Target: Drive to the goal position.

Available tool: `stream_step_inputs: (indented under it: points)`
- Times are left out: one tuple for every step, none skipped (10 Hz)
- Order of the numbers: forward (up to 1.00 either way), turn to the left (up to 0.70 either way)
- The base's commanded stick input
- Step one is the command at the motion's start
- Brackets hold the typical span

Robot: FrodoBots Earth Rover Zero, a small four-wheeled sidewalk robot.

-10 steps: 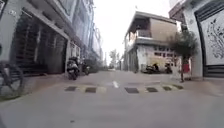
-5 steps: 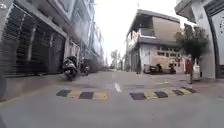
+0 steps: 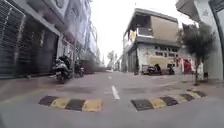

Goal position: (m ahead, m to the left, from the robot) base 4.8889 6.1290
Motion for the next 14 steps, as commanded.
stream_step_inputs:
  points:
    - [1.00,0.06]
    - [1.00,0.06]
    - [1.00,0.06]
    - [1.00,0.06]
    - [1.00,0.06]
    - [1.00,0.06]
    - [1.00,0.06]
    - [1.00,0.06]
    - [1.00,0.06]
    - [1.00,0.06]
    - [1.00,0.06]
    - [1.00,0.06]
    - [1.00,0.06]
    - [1.00,0.06]
